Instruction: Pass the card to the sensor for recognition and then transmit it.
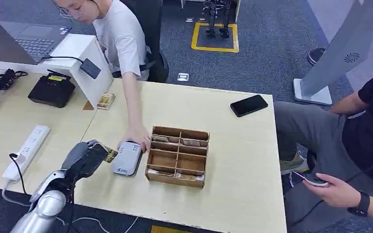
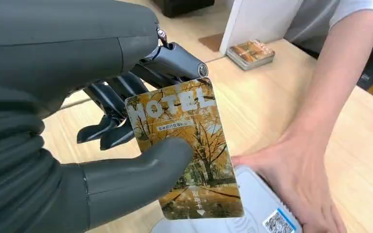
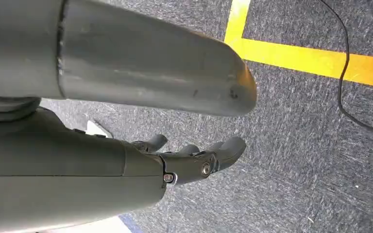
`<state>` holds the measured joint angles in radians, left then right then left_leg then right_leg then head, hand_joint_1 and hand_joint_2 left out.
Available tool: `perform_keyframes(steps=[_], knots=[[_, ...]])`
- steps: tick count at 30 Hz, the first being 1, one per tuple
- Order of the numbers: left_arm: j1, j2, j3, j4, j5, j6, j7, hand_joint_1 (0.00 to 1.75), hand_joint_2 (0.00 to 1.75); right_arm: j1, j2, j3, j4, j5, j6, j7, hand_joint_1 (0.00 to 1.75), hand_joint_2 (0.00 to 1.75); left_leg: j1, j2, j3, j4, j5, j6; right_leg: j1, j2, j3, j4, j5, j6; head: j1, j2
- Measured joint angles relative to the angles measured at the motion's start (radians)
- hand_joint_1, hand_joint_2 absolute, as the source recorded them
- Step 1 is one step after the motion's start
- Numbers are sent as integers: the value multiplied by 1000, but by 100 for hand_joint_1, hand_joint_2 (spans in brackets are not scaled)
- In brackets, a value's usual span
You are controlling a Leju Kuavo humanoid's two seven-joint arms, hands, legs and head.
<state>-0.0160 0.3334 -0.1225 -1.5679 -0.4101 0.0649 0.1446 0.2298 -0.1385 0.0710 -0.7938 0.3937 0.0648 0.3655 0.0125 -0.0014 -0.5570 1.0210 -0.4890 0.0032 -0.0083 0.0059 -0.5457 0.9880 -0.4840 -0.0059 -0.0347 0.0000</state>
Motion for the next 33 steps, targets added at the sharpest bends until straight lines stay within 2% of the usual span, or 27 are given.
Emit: perform_keyframes(steps=[9, 18, 27, 33], knots=[[8, -34, -6, 0, 40, -2, -29, 175, 175, -5, -2, 9, 1, -2, 0, 0, 0, 0, 0, 0, 0, 0, 0, 0, 0, 0, 0, 0, 0, 0, 0, 0], [8, -69, -34, 0, 40, 30, -27, 175, 175, -6, -8, 30, 1, -14, -4, 0, 0, 0, 0, 0, 0, 0, 0, 0, 0, 0, 0, 0, 0, 0, 0, 0], [6, -114, -52, 0, 87, 83, -51, 175, 175, -16, -19, 59, 7, -37, -17, 0, 0, 0, 0, 0, 0, 0, 0, 0, 0, 0, 0, 0, 0, 0, 0, 0], [-7, -131, -71, 10, 68, 109, -51, 175, 175, -25, -24, 80, 12, -46, -22, 1, 0, 0, 0, 0, 0, 0, 0, 0, 0, 0, 0, 0, 0, 0, 0, 0]])
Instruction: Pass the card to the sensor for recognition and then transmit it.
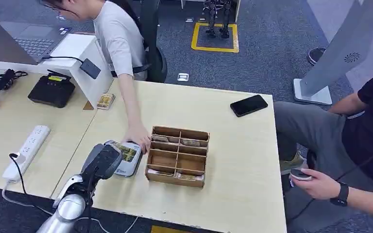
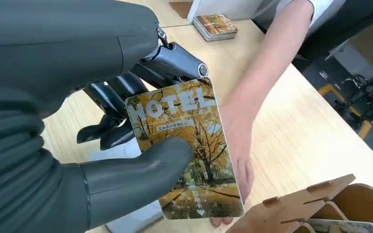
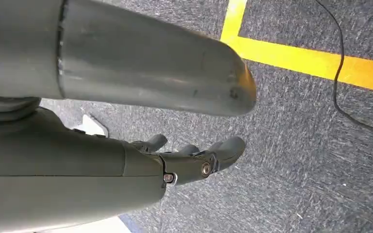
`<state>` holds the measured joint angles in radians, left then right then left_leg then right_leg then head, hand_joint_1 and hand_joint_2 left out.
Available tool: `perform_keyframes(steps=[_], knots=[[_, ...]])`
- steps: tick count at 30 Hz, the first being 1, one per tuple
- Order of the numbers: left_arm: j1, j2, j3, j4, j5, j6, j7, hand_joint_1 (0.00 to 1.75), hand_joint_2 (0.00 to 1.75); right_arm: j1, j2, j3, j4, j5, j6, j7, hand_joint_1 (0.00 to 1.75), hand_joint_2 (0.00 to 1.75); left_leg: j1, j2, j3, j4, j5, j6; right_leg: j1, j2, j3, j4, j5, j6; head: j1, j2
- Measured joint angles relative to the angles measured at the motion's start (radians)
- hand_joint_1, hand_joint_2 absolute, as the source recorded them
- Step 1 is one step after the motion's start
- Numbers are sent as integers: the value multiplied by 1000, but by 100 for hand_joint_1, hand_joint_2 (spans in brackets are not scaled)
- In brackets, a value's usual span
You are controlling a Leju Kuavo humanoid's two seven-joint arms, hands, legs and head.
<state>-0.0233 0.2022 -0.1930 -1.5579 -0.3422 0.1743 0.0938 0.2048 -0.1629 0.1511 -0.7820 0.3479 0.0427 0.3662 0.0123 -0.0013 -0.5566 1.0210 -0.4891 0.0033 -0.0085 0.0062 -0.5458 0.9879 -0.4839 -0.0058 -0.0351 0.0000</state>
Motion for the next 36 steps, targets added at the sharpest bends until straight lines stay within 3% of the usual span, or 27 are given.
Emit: perform_keyframes(steps=[23, 28, 36], knots=[[-4, -12, -13, 24, -9, 11, 1, 175, 175, -6, -6, 20, 10, -2, -1, 2, 0, 0, 0, 0, 0, 0, 0, 0, 0, 0, 0, 0, 0, 0, 0, 0], [-4, -13, -14, 42, -77, 63, 13, 175, 175, -8, -8, 26, 10, -8, -2, 9, 0, 0, 0, 0, 0, 0, 0, 0, 0, 0, 0, 0, 0, 0, 0, 0], [-5, -13, -13, 100, -162, 89, 32, 175, 175, -13, -14, 47, 10, -20, -10, 17, 0, 0, 0, 0, 0, 0, 0, 0, 0, 0, 0, 0, 0, 0, 0, 0]])
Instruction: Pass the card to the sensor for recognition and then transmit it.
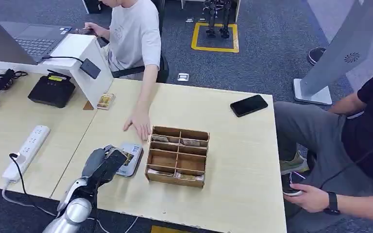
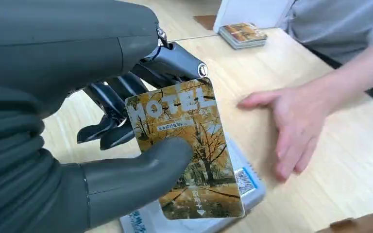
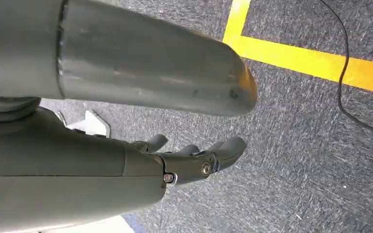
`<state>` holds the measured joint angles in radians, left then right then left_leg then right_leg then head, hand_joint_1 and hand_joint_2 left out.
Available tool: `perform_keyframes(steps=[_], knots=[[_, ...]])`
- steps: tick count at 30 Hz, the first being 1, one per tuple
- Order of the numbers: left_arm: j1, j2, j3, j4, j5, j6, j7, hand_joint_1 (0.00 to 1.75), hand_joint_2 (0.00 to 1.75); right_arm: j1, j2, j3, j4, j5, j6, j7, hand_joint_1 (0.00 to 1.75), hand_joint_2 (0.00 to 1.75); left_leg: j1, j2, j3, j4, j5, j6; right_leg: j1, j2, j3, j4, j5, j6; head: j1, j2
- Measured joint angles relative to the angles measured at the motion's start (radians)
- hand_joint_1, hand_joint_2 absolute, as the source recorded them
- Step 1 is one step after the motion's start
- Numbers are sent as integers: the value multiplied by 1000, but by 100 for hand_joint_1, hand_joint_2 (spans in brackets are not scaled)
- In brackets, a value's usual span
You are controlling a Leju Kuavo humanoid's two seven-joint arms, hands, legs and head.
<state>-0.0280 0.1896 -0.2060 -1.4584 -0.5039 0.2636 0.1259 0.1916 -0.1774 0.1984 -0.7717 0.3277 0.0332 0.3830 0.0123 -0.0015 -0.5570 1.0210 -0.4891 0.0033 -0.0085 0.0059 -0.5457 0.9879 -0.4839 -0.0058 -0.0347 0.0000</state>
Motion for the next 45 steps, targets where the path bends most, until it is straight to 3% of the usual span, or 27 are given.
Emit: perform_keyframes(steps=[8, 37, 45], knots=[[-11, -2, 11, 59, -58, 19, 37, 175, 175, -1, -5, 7, 0, -2, -2, 0, 0, 0, 0, 0, 0, 0, 0, 0, 0, 0, 0, 0, 0, 0, 0, 0], [-14, -15, 37, 111, -89, 28, 46, 175, 175, -1, -10, 23, 0, -6, -3, 10, 0, 0, 0, 0, 0, 0, 0, 0, 0, 0, 1, 0, 0, 0, 0, 0], [-13, -15, 37, 118, -218, 51, 72, 175, 175, 0, -10, 23, -5, -8, -4, 15, 0, 0, 0, 0, 0, 0, 0, 0, 0, 0, 1, 0, 0, 0, 0, 0]])
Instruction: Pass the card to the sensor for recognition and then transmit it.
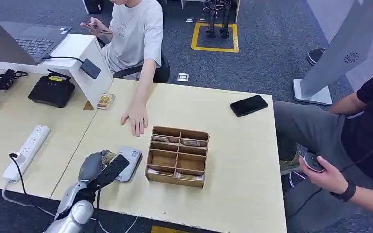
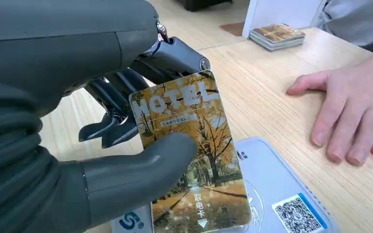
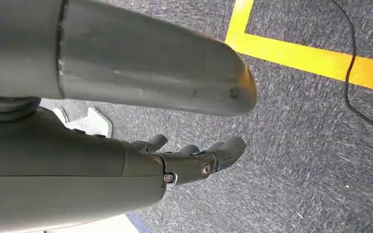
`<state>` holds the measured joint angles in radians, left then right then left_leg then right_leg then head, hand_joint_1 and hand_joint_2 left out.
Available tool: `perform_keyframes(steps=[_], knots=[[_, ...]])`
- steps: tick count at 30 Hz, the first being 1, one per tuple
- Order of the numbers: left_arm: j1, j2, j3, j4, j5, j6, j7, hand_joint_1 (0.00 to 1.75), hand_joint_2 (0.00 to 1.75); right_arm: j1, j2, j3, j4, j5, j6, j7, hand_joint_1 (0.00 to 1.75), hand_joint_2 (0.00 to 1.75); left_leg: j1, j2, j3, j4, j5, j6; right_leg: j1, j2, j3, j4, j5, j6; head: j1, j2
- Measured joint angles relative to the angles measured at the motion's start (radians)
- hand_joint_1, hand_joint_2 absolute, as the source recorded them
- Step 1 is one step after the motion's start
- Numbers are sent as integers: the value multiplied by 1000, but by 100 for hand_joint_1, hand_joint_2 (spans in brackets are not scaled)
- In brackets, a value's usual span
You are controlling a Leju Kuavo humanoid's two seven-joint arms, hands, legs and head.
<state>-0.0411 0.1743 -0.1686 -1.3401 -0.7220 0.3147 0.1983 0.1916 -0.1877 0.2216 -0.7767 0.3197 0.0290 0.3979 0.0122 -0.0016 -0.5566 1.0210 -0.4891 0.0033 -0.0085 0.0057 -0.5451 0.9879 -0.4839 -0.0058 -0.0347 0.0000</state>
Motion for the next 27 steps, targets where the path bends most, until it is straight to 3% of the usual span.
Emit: perform_keyframes(steps=[4, 6, 7, 9, 12, 14, 18, 22, 27], knots=[[1, 0, 0, 3, -93, 15, 13, 175, 175, 1, 0, 0, -6, 0, 0, 3, 0, 0, 0, 0, 0, 0, 0, 0, 0, 0, 0, 0, 0, 0, 0, 0], [2, -4, 0, 3, -56, -30, -35, 175, 175, 3, 0, 0, -11, 1, 0, 3, 0, 0, 0, 0, 0, 0, 0, 0, 0, 0, 0, 0, 0, 0, 0, 0], [1, -8, 0, 2, 5, -70, -76, 175, 175, 6, -1, 0, -14, 1, 0, 3, 0, 0, 0, 0, 0, 0, 0, 0, 0, 0, 0, 0, 0, 0, 0, 0], [12, -11, 0, -29, 307, -209, -180, 175, 175, 7, -7, 1, -16, -3, 3, -9, 0, 0, 0, -1, 0, 0, 0, 0, 0, 0, 0, 0, 0, 0, -1, 0], [20, -20, 0, -98, 667, -271, -263, 175, 175, 4, -21, 10, -12, -19, -3, -39, 0, 0, 0, -1, -1, 0, 0, 1, 0, 0, 0, 0, 0, 0, 1, 0], [10, -20, 4, -153, 835, -260, -298, 175, 175, 1, -27, 26, -2, -36, -14, -56, 0, 0, -1, 0, -1, 0, 0, 1, -1, 0, -1, 0, 1, 1, 0, 0], [-55, -23, 34, -218, 985, -193, -348, 175, 175, -5, -35, 60, 8, -57, -29, -63, 0, 0, -1, -2, -1, 0, 1, 1, 0, -2, -1, 0, 1, 1, 0, 0], [-125, -23, 66, -249, 1028, -169, -351, 175, 175, -10, -40, 87, 13, -63, -38, -63, 0, 0, 0, -2, -1, 0, 2, 0, 0, -2, 0, 0, 2, 1, 0, 0], [-138, -24, 78, -265, 1031, -168, -352, 175, 175, -11, -44, 104, 17, -66, -39, -63, 0, 0, 0, -2, -1, 0, 2, 0, -1, -1, -1, 0, 2, 1, 0, 0]])
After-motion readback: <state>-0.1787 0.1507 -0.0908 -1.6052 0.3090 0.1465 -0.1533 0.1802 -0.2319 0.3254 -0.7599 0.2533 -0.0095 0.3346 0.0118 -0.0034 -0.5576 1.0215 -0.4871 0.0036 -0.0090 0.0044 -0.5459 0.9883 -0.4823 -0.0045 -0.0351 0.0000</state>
